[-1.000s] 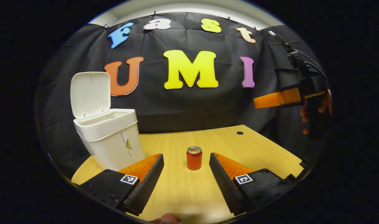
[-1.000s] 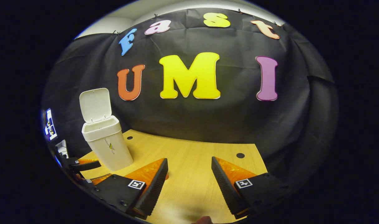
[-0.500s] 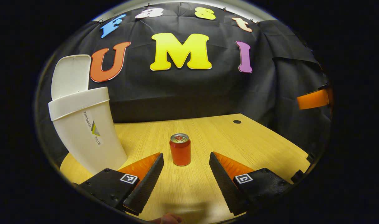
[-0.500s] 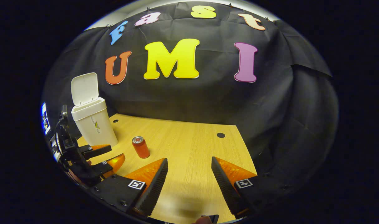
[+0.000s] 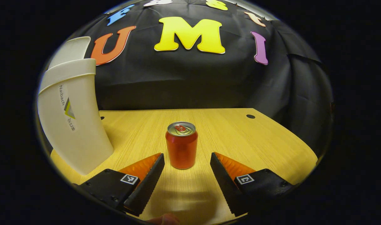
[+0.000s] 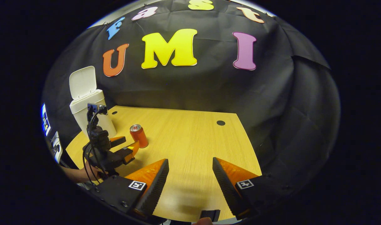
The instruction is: Press the lid of the desktop garbage bin to open it, pick up the crumpled paper on the desktop and throw it into the bin, then pick up the pop can on the desktop and drop it into the bin, and finally close the garbage bin lid.
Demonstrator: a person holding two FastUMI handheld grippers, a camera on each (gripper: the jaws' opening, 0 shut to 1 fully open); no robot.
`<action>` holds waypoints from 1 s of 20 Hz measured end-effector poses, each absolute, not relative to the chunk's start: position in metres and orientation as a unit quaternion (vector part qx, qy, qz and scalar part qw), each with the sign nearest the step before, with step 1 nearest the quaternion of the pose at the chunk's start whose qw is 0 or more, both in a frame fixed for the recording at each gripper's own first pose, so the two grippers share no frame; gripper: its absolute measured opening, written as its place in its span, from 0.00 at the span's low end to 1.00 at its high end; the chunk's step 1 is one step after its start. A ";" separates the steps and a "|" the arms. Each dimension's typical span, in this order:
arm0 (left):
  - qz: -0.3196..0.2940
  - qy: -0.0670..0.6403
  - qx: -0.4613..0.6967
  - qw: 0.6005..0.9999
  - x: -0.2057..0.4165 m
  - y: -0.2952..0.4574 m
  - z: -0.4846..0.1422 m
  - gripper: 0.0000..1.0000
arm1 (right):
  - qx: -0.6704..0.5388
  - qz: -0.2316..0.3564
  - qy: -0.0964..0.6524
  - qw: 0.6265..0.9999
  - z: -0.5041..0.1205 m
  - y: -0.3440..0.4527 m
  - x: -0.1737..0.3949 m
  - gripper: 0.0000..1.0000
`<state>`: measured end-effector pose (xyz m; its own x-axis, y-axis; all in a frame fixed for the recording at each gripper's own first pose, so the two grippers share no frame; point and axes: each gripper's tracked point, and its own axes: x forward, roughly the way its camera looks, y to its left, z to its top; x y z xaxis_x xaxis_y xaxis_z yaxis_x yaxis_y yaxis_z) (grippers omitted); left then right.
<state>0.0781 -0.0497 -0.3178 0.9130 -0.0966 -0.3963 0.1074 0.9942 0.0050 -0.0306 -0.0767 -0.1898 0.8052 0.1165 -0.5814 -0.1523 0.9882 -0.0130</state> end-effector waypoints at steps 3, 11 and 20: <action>-0.049 0.209 0.010 0.977 0.085 -0.050 -0.327 0.97 | -0.020 0.065 0.327 0.942 -0.201 -0.085 -0.033 0.89; -0.038 0.221 0.013 0.975 0.104 -0.047 -0.348 0.97 | -0.024 0.083 0.354 0.931 -0.218 -0.074 -0.021 0.89; -0.046 0.219 0.017 0.975 0.131 -0.047 -0.351 0.97 | 0.000 0.070 0.370 0.927 -0.227 -0.075 -0.005 0.89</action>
